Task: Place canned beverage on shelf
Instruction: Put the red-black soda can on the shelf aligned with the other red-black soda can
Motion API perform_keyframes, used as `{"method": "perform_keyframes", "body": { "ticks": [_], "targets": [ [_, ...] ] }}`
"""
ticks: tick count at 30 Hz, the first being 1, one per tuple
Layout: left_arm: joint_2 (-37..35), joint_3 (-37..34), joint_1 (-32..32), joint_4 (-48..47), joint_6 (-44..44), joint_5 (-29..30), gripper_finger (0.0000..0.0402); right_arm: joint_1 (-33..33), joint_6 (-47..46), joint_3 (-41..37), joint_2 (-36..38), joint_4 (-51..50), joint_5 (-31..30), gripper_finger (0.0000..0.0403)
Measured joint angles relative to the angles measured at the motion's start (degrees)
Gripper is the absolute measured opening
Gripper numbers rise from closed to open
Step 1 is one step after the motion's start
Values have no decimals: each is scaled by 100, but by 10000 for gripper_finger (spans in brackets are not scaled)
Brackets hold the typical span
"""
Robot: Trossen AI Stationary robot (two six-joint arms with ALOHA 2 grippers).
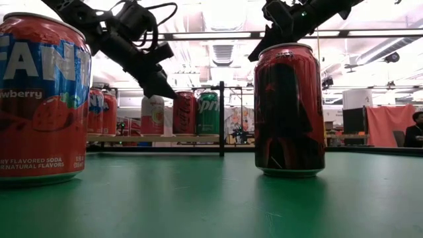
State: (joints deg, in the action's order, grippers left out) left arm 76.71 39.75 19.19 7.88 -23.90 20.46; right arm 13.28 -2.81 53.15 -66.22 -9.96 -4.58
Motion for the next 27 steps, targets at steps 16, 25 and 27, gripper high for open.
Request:
{"method": "perform_keyframes", "body": {
  "ticks": [16, 25, 27],
  "targets": [
    [4, 0, 211, 313, -2, -1, 0, -2, 0, 0, 0, 0, 0, 11],
    [4, 0, 211, 330, 0, -1, 0, -2, 0, 0, 0, -1, 0, 11],
    [4, 0, 211, 384, 30, -1, 0, -1, -2, 0, 0, -1, 0, 11]
  ]
}}
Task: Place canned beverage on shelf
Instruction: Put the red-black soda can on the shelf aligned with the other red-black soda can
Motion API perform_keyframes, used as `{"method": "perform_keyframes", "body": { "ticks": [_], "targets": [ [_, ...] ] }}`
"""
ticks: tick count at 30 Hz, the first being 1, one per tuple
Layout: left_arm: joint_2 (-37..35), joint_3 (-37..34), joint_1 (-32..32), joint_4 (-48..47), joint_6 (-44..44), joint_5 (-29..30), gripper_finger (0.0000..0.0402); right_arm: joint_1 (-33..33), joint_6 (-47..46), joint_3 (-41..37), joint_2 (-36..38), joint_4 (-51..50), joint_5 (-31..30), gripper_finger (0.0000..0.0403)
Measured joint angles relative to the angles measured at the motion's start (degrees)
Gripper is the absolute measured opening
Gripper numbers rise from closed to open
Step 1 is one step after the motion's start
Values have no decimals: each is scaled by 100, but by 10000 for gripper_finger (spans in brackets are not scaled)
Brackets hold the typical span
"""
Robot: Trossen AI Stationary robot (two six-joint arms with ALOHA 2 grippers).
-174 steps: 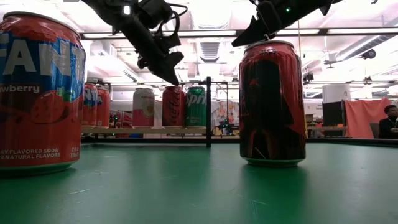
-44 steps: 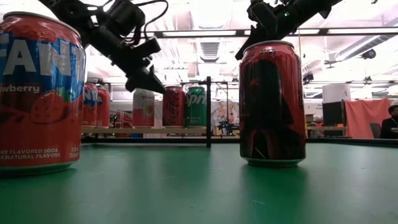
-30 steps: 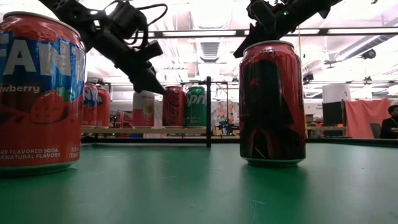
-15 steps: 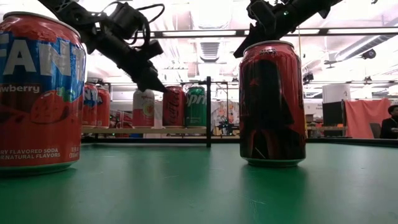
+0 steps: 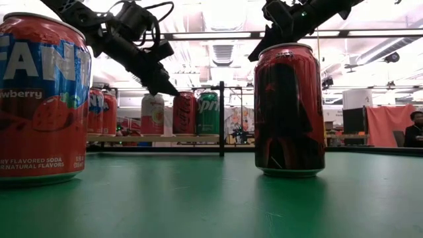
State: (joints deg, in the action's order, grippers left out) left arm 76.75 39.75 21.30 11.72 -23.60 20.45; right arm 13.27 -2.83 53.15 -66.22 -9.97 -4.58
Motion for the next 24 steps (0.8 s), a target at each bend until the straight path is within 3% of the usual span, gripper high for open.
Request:
{"method": "perform_keyframes", "body": {
  "ticks": [24],
  "targets": [
    [0, 0, 20, 287, 168, -8, 0, -1, -11, 0, 0, -1, 2, 11]
  ]
}}
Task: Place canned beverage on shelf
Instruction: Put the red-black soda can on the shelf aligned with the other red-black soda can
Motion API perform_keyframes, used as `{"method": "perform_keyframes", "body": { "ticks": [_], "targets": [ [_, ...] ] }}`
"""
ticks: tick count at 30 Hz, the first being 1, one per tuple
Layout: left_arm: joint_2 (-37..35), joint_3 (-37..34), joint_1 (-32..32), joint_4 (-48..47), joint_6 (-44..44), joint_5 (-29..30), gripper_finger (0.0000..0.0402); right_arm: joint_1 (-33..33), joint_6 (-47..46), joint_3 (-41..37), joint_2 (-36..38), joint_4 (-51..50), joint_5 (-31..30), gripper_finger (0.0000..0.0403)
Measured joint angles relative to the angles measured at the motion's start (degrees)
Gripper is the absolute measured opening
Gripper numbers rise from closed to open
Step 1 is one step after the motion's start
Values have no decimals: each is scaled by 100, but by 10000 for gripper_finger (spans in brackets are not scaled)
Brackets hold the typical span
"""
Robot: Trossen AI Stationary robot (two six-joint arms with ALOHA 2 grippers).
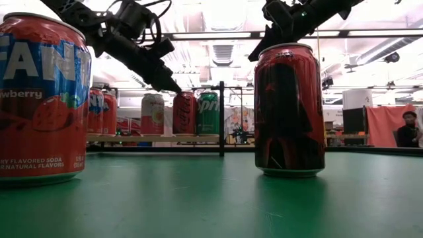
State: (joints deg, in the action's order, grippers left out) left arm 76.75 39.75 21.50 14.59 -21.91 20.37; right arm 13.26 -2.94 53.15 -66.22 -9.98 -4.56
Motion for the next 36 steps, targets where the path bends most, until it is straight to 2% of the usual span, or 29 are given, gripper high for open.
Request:
{"method": "perform_keyframes", "body": {
  "ticks": [6, 13, 20, 36],
  "targets": [
    [-355, -2, -176, -33, 23, 10, 0, 0, 31, 0, 0, -4, 0, 11],
    [-662, 0, -170, -855, 49, 170, 0, -1, 155, 0, 0, -2, 1, 11],
    [-329, -2, -197, -881, 507, 117, 0, 2, 320, 0, 0, -2, 1, 11],
    [7, 161, -197, -765, 658, 318, 0, 3, 657, -436, 0, 210, 0, 11]
  ]
}}
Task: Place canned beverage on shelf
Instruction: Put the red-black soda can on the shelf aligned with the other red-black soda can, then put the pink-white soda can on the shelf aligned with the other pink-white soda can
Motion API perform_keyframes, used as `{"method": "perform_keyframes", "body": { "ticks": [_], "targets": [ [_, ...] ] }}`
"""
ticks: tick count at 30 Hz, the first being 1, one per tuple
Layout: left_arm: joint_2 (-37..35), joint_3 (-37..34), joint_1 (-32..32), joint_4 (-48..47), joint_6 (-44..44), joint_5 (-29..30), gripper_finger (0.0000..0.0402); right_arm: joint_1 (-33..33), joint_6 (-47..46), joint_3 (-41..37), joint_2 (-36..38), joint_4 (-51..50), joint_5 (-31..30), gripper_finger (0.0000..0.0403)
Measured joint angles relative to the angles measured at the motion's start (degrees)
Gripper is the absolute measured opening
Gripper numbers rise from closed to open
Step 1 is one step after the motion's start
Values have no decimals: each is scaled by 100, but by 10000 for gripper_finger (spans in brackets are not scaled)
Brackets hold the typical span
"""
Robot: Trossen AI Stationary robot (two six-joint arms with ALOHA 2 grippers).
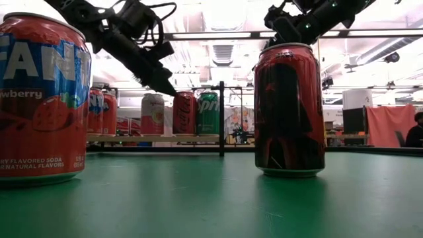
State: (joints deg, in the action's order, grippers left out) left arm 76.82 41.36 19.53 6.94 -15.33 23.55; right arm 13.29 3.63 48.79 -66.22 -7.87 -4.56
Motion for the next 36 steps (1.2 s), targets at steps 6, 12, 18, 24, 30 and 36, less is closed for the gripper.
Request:
{"method": "perform_keyframes", "body": {
  "ticks": [6, 12, 18, 24, 30, 36],
  "targets": [
    [0, 12, 2, -3, -24, 0, 0, -2, 1, 1, 0, 31, 1, 11],
    [0, -23, 7, -19, -7, 1, 0, -2, 1, 1, 0, 50, 1, 11],
    [0, -63, 7, 15, 86, 0, 0, -2, 1, -1, 0, 48, 1, 11],
    [0, -65, 7, 42, 207, -2, 0, -2, -4, 1, 0, 48, 1, 11],
    [0, -67, 7, 123, 259, -4, 0, -2, -8, 1, 0, 50, 1, 11],
    [-62, 2, -118, 402, 250, -7, 0, -2, -58, 0, 0, 69, 3, 11]
  ]
}}
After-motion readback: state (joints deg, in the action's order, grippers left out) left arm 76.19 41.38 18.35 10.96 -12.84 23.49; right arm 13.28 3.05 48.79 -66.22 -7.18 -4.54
